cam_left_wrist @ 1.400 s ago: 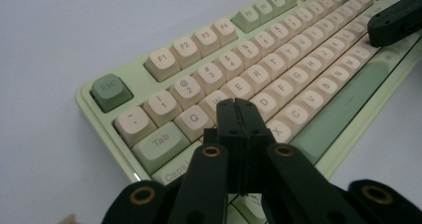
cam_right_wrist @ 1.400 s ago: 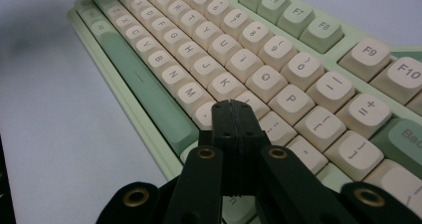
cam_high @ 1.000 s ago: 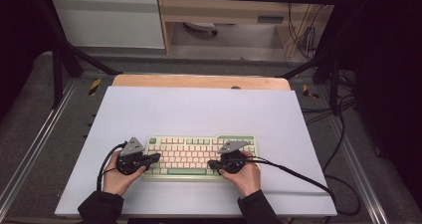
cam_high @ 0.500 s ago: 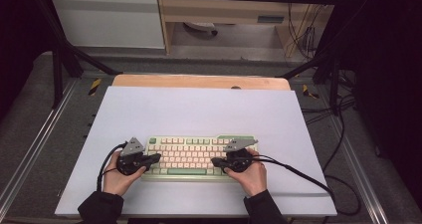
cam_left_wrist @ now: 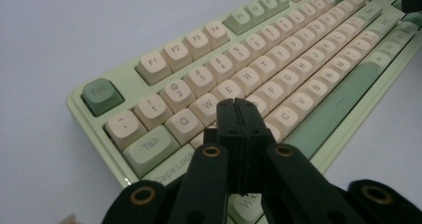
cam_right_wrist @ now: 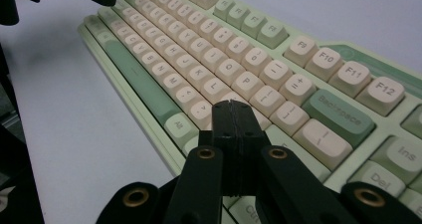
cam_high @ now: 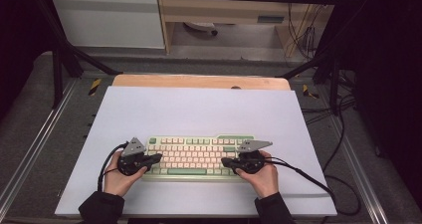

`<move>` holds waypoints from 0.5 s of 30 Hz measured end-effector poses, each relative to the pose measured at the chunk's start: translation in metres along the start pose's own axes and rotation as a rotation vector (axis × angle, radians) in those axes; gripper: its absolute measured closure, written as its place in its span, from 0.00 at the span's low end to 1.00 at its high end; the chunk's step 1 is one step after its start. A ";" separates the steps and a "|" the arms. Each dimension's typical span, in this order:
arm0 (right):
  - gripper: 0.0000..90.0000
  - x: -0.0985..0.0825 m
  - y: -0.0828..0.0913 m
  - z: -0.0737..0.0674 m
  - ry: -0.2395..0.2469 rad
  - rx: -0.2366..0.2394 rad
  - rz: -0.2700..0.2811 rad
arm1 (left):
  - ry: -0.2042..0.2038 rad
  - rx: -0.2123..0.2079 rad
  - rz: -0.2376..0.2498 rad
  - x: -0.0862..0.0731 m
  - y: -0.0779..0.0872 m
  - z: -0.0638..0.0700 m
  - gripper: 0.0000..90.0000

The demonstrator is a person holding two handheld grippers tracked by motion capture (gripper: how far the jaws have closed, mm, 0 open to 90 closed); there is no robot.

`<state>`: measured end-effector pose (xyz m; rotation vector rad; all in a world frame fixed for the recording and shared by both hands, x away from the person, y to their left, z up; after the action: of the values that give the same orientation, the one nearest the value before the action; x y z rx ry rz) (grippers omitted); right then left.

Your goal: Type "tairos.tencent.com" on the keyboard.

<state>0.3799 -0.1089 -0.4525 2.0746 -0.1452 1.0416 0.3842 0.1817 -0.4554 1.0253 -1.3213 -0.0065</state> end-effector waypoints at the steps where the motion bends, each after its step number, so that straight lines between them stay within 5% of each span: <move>1: 1.00 -0.001 0.001 0.001 0.001 0.000 0.001 | -0.002 -0.001 -0.003 0.001 -0.001 0.001 1.00; 15: 1.00 -0.011 0.014 0.014 -0.029 -0.008 0.015 | -0.032 -0.006 -0.010 0.020 -0.011 0.012 1.00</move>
<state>0.3752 -0.1302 -0.4572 2.0852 -0.1795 1.0187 0.3874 0.1572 -0.4479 1.0301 -1.3446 -0.0349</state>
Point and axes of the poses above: each handheld gripper's, and its own axes: y roughly backward along the jaws, x roughly out of its top, z roughly to its right, the point moved 6 cm from there along -y, roughly forward along the jaws, and after that the axes turned 13 degrees about -y, right-handed, at the moved point
